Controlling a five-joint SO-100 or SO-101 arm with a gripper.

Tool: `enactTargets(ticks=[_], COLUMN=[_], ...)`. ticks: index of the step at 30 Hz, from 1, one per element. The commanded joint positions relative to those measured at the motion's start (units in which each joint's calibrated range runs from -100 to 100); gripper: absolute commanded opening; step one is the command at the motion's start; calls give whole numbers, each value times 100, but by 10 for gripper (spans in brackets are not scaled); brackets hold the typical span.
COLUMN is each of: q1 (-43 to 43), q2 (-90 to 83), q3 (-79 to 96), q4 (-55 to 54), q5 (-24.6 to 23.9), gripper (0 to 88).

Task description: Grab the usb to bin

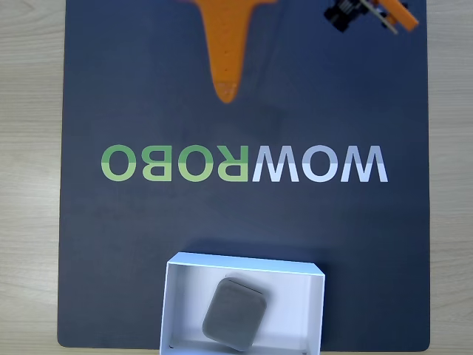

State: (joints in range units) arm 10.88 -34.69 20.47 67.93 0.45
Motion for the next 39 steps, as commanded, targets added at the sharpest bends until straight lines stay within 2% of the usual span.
enactTargets(ticks=[1,5,11,15,23,29,39], q1=[-162,-364,-616,-751,-801,-742,-751], q2=[-876,-1885,-3530,-4471,-5726,-6506,-6421], q3=[808,2145,4367,5261,6110,6950,7131], q4=[-32,-102,-948,-826,536,640,570], q5=[13,13,29,34,87,360,350], gripper=[10,10,10,9,9,9,9])
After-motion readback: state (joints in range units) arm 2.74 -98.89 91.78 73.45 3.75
